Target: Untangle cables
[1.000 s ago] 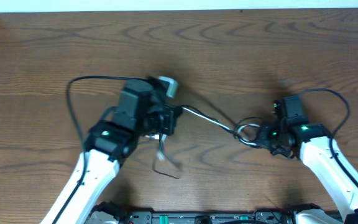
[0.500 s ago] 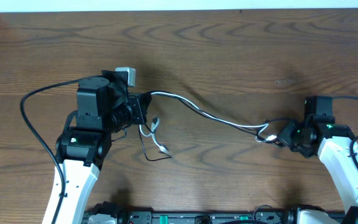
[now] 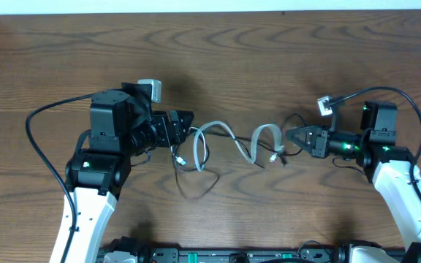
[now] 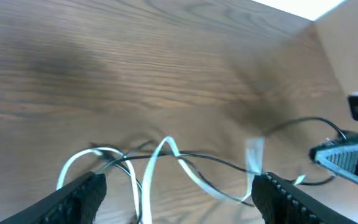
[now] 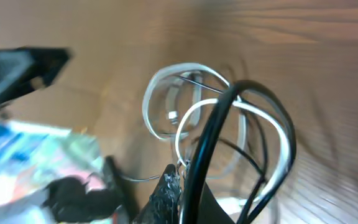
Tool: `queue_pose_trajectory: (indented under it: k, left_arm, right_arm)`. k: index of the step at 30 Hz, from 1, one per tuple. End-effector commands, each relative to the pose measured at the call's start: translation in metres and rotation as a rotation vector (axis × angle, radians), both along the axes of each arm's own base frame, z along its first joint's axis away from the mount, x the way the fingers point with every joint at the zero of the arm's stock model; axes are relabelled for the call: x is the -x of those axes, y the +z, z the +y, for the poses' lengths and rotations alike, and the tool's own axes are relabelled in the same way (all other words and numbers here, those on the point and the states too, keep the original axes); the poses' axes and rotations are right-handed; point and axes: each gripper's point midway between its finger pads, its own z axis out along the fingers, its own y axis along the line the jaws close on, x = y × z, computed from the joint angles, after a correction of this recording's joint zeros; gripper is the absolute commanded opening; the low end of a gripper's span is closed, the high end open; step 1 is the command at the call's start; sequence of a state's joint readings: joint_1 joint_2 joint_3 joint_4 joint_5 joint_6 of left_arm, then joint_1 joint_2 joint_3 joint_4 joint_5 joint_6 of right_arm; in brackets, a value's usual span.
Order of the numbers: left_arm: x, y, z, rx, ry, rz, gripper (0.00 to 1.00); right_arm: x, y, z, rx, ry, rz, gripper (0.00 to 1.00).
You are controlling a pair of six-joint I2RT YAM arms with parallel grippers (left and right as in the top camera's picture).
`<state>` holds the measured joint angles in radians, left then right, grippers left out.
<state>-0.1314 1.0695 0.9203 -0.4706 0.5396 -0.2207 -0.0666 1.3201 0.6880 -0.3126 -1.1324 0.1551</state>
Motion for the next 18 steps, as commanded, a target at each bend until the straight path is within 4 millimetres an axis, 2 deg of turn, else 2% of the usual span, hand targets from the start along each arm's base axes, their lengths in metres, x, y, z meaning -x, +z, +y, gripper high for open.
queue_pose_trajectory:
  k: [1, 7, 9, 10, 12, 13, 15, 16, 18]
  left_arm:
    - [0.013, 0.003, -0.025, 0.055, -0.109, 0.017, 0.8]
    - [0.023, -0.016, -0.06, 0.043, -0.222, 0.078, 0.8]
    - [0.025, -0.026, -0.069, 0.036, -0.25, 0.106, 0.8]
    - [0.025, -0.031, -0.072, 0.032, -0.259, 0.123, 0.79]
    - [0.026, -0.037, -0.076, 0.027, -0.269, 0.145, 0.79]
    - [0.027, -0.041, -0.077, 0.025, -0.274, 0.157, 0.79]
    - [0.028, -0.045, -0.081, 0.021, -0.285, 0.17, 0.78]
    - [0.029, -0.046, -0.082, 0.019, -0.29, 0.174, 0.78]
    - [0.03, -0.05, -0.085, 0.009, -0.295, 0.181, 0.78]
  right_arm:
    - [0.019, 0.028, 0.02, -0.139, 0.16, -0.09, 0.01]
    - [0.023, 0.029, 0.032, -0.133, 0.201, -0.11, 0.01]
    - [0.017, 0.018, 0.028, -0.076, 0.159, -0.088, 0.01]
    - [0.011, 0.006, 0.023, -0.015, 0.104, -0.048, 0.01]
    - [0.0, -0.026, 0.005, 0.139, -0.051, 0.084, 0.01]
    - [-0.004, -0.049, -0.013, 0.253, -0.171, 0.185, 0.01]
    - [0.001, -0.084, -0.053, 0.455, -0.393, 0.369, 0.01]
    - [0.007, -0.095, -0.068, 0.528, -0.469, 0.435, 0.01]
    - [0.016, -0.104, -0.082, 0.597, -0.528, 0.495, 0.01]
